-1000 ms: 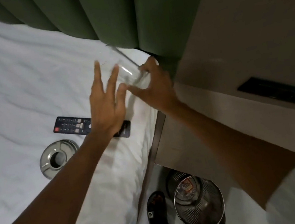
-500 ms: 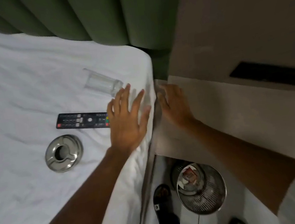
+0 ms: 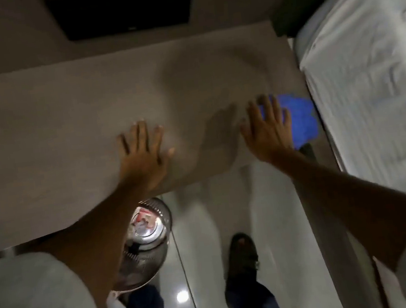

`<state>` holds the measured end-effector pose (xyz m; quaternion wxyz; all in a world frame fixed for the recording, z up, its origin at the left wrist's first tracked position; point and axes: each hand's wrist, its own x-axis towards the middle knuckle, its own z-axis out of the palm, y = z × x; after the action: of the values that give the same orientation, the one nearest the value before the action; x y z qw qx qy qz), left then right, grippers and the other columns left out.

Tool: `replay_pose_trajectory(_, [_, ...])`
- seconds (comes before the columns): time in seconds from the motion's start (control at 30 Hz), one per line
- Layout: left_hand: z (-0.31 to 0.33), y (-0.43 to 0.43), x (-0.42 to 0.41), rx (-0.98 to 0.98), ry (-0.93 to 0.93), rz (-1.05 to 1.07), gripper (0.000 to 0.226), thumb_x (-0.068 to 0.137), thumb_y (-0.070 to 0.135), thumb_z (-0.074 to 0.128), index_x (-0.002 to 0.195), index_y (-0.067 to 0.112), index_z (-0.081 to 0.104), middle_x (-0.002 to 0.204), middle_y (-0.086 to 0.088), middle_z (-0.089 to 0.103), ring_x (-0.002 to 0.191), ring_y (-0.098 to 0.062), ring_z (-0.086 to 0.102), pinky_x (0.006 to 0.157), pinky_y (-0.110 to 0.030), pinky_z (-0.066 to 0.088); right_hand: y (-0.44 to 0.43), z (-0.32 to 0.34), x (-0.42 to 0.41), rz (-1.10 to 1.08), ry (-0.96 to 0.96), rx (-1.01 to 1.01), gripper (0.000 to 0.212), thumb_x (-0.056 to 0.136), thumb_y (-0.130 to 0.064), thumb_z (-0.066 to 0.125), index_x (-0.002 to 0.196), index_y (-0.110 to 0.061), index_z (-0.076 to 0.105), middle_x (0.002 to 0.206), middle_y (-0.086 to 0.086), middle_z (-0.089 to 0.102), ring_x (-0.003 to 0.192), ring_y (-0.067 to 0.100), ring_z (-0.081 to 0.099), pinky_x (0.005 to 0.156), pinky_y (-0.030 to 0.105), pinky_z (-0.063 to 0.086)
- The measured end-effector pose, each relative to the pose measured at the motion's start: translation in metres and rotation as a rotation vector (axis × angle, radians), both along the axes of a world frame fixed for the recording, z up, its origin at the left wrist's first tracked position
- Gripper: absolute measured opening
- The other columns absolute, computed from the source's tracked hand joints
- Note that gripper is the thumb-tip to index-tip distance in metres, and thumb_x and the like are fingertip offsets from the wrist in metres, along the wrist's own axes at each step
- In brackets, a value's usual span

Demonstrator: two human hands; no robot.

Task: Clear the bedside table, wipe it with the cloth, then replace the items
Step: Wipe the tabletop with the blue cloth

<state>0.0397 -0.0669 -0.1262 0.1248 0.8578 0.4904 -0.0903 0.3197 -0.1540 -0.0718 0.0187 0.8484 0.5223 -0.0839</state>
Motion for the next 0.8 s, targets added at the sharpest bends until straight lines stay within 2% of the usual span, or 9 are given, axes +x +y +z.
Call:
replay_pose_trajectory(0.07, [-0.030, 0.000, -0.002, 0.119, 0.023, -0.008, 0.067, 0.097, 0.061, 0.020, 0.156, 0.028, 0.021, 0.163, -0.019, 0.022, 0.150, -0.037, 0.020, 0.118, -0.060, 0.015, -0.013, -0.022, 0.061, -0.094, -0.011, -0.054, 0.064, 0.093, -0.053, 0.039, 0.146, -0.020, 0.028, 0.158, 0.017, 0.018, 0.147, 0.034, 0.009, 0.116, 0.057, 0.008])
replay_pose_trajectory(0.13, [-0.043, 0.003, -0.004, 0.209, 0.001, -0.008, 0.068, 0.096, 0.064, 0.026, 0.156, 0.032, 0.020, 0.162, -0.016, 0.025, 0.149, -0.034, 0.023, 0.117, -0.056, 0.016, -0.033, -0.040, 0.096, -0.173, 0.025, -0.050, 0.063, 0.094, -0.052, 0.039, 0.147, -0.022, 0.024, 0.159, 0.016, 0.015, 0.147, 0.034, 0.008, 0.115, 0.061, 0.015])
replay_pose_trajectory(0.3, [-0.042, 0.000, -0.006, 0.274, -0.094, 0.019, 0.066, 0.094, 0.062, 0.033, 0.153, 0.031, 0.028, 0.162, -0.013, 0.023, 0.148, -0.034, 0.023, 0.117, -0.055, 0.015, -0.011, -0.059, 0.049, -0.360, 0.047, 0.097, 0.068, 0.089, -0.059, 0.035, 0.147, -0.024, 0.027, 0.157, 0.018, 0.020, 0.147, 0.034, 0.012, 0.114, 0.061, 0.017])
replay_pose_trajectory(0.37, [-0.040, -0.001, -0.007, 0.279, -0.100, 0.016, 0.066, 0.094, 0.062, 0.033, 0.153, 0.031, 0.029, 0.163, -0.013, 0.022, 0.149, -0.034, 0.022, 0.118, -0.055, 0.015, 0.004, -0.062, 0.009, -0.258, 0.109, 0.143, 0.075, 0.085, -0.064, 0.038, 0.147, -0.027, 0.021, 0.159, 0.016, 0.017, 0.147, 0.032, 0.009, 0.117, 0.058, 0.008])
replay_pose_trajectory(0.43, [-0.039, 0.000, -0.007, 0.284, -0.097, 0.025, 0.067, 0.094, 0.062, 0.031, 0.153, 0.031, 0.028, 0.164, -0.011, 0.020, 0.149, -0.033, 0.022, 0.118, -0.055, 0.014, 0.007, -0.067, -0.031, -0.036, 0.196, 0.150, 0.079, 0.082, -0.069, 0.040, 0.146, -0.028, 0.020, 0.160, 0.013, 0.012, 0.148, 0.029, 0.003, 0.117, 0.053, -0.002])
replay_pose_trajectory(0.5, [-0.040, -0.001, -0.008, 0.293, -0.093, 0.030, 0.068, 0.094, 0.063, 0.030, 0.154, 0.032, 0.027, 0.164, -0.010, 0.019, 0.149, -0.032, 0.022, 0.118, -0.055, 0.014, -0.005, -0.070, -0.057, 0.194, 0.240, 0.130, 0.072, 0.083, -0.068, 0.041, 0.141, -0.026, 0.032, 0.160, 0.012, 0.012, 0.149, 0.026, 0.001, 0.119, 0.053, -0.002])
replay_pose_trajectory(0.57, [-0.041, 0.000, -0.008, 0.292, -0.095, 0.025, 0.068, 0.094, 0.063, 0.029, 0.155, 0.033, 0.025, 0.164, -0.010, 0.019, 0.149, -0.032, 0.021, 0.119, -0.055, 0.014, -0.022, -0.069, -0.046, 0.266, 0.239, 0.135, 0.065, 0.087, -0.064, 0.042, 0.139, -0.026, 0.039, 0.159, 0.013, 0.018, 0.148, 0.026, 0.005, 0.119, 0.055, 0.004])
replay_pose_trajectory(0.7, [-0.040, -0.001, -0.007, 0.272, -0.093, 0.033, 0.069, 0.094, 0.064, 0.028, 0.154, 0.031, 0.027, 0.165, -0.010, 0.019, 0.150, -0.032, 0.021, 0.120, -0.055, 0.013, -0.041, -0.059, 0.043, 0.064, 0.027, 0.166, 0.056, 0.090, -0.052, 0.049, 0.138, -0.024, 0.045, 0.152, 0.020, 0.031, 0.142, 0.036, 0.025, 0.116, 0.057, 0.020])
replay_pose_trajectory(0.8, [-0.035, 0.000, -0.006, 0.246, -0.089, 0.033, 0.070, 0.094, 0.066, 0.025, 0.155, 0.030, 0.027, 0.165, -0.011, 0.018, 0.150, -0.032, 0.020, 0.120, -0.055, 0.010, -0.010, -0.052, 0.090, -0.236, 0.108, 0.115, 0.058, 0.093, -0.050, 0.046, 0.144, -0.026, 0.034, 0.158, 0.018, 0.017, 0.147, 0.034, 0.011, 0.116, 0.058, 0.017])
